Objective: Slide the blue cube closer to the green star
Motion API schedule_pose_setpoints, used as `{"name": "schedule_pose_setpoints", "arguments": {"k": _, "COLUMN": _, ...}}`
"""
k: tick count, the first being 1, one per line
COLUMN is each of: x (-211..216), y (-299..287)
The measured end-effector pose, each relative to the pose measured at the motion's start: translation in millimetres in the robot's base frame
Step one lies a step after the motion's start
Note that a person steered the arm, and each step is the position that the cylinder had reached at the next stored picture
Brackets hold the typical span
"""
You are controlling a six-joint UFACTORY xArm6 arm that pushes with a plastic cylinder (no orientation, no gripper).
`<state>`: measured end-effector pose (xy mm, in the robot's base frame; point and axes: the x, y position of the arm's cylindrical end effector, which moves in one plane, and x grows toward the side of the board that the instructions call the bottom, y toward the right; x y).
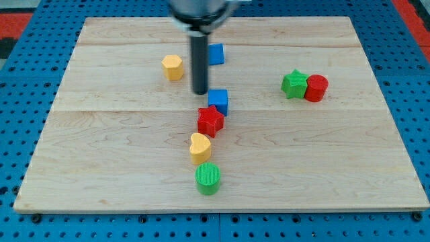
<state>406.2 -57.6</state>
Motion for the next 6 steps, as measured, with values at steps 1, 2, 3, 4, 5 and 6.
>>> {"name": "schedule_pose_setpoints", "arguments": {"k": 1, "x": 37, "y": -10}}
{"name": "schedule_pose_setpoints", "arguments": {"k": 2, "x": 61, "y": 30}}
{"name": "schedule_pose_setpoints", "arguments": {"k": 3, "x": 17, "y": 65}}
{"name": "schedule_pose_setpoints", "arguments": {"k": 4, "x": 6, "y": 86}}
{"name": "schedule_pose_setpoints", "arguments": {"k": 5, "x": -5, "y": 32}}
{"name": "schedule_pose_setpoints", "arguments": {"k": 6, "x": -19, "y": 122}}
